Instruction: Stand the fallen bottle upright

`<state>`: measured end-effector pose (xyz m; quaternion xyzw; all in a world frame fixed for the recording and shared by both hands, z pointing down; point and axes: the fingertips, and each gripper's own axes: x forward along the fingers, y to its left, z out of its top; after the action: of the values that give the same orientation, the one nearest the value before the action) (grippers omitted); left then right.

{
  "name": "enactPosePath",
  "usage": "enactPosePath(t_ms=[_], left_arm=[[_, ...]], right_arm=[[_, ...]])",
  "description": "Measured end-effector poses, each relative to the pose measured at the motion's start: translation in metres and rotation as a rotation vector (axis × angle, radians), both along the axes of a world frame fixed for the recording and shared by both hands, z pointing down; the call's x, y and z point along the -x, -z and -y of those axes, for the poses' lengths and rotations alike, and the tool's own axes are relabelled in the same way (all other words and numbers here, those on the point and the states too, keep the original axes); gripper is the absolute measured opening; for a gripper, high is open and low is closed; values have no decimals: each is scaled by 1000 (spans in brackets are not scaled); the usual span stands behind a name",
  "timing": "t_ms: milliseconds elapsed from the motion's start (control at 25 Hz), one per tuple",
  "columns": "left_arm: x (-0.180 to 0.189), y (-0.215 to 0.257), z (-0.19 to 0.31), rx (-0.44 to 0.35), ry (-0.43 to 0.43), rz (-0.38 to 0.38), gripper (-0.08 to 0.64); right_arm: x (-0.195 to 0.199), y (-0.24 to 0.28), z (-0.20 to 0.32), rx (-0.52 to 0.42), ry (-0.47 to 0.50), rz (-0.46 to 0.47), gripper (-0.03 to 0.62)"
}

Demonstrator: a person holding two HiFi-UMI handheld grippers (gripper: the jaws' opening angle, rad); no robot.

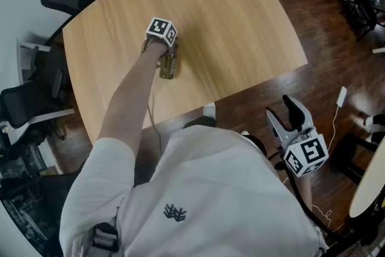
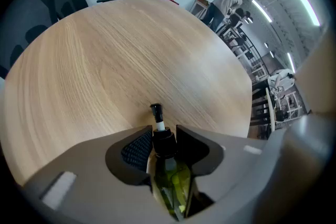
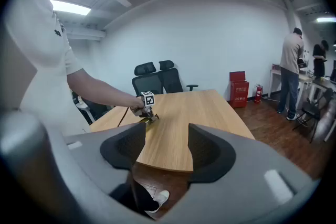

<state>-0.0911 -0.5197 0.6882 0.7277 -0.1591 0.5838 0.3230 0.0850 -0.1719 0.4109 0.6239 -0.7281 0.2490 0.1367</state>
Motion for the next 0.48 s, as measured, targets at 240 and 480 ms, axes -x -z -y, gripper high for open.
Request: enactPosePath(t_ms=[240,480], left_arm=[[-13,28,10,-78,43,-135,130],[-28,110,25,-327,95,-379,129]], right_arm=[[-4,0,10,-7,14,-11,255],[-2,-1,21,-5,71,-10,249]])
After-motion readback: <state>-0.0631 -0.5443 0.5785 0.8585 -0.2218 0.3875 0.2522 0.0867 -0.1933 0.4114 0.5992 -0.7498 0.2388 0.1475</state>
